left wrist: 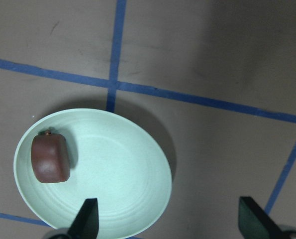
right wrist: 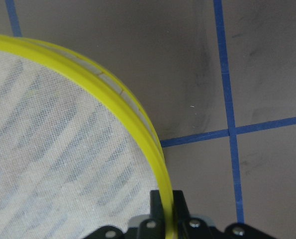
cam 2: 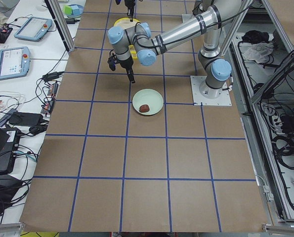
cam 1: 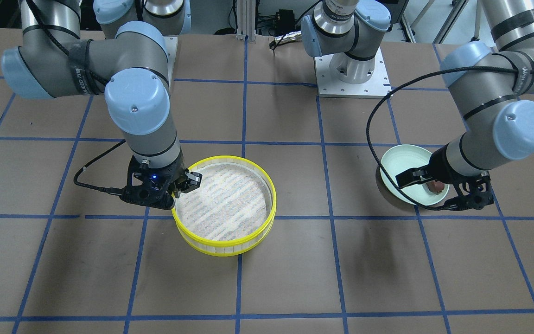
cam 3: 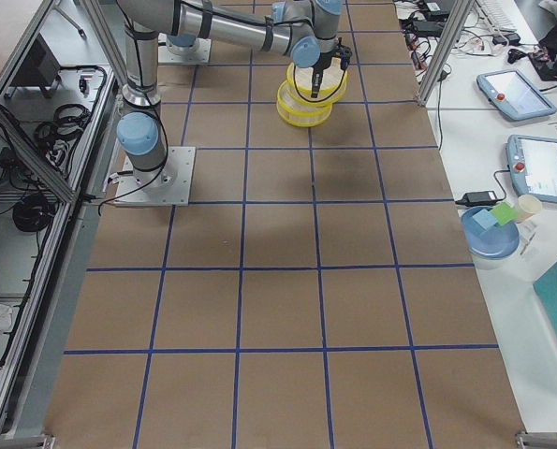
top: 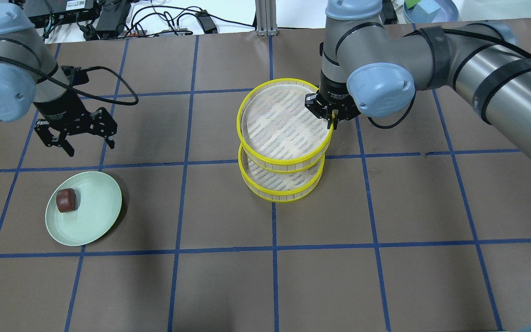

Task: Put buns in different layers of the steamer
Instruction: 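Restack the top tier with the right gripper while the left returns to the plate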

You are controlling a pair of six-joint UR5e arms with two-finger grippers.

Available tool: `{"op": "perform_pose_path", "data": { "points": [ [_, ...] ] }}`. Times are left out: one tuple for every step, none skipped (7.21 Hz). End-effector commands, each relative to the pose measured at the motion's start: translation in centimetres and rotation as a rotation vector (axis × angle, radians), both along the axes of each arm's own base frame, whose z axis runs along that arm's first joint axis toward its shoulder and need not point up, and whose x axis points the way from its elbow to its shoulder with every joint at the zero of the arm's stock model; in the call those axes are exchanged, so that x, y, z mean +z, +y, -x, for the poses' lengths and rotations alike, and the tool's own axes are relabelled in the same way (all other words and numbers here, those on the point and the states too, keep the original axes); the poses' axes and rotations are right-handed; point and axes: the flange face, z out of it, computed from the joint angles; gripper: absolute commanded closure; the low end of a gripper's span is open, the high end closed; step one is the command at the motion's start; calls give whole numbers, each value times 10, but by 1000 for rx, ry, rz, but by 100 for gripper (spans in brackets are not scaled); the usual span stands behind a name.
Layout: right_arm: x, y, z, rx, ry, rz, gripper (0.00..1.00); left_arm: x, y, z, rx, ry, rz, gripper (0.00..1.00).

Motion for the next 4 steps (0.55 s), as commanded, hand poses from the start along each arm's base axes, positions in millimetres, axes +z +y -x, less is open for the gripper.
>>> {"op": "perform_pose_path", "data": {
  "points": [
    [-8,2,-2,41,4,-22,100,-29,14,-44,-2,-15,-79,0],
    [-9,3,-1,43,10,-24,100,-48,18,-52,6,-12,-118,0],
    [-18,3,-1,43,17,-44,100,-66,24,-63,15,-21,-163,1],
    [-21,2,-1,45,18,-50,100,-78,27,-70,24,-15,-188,3]
  ]
}}
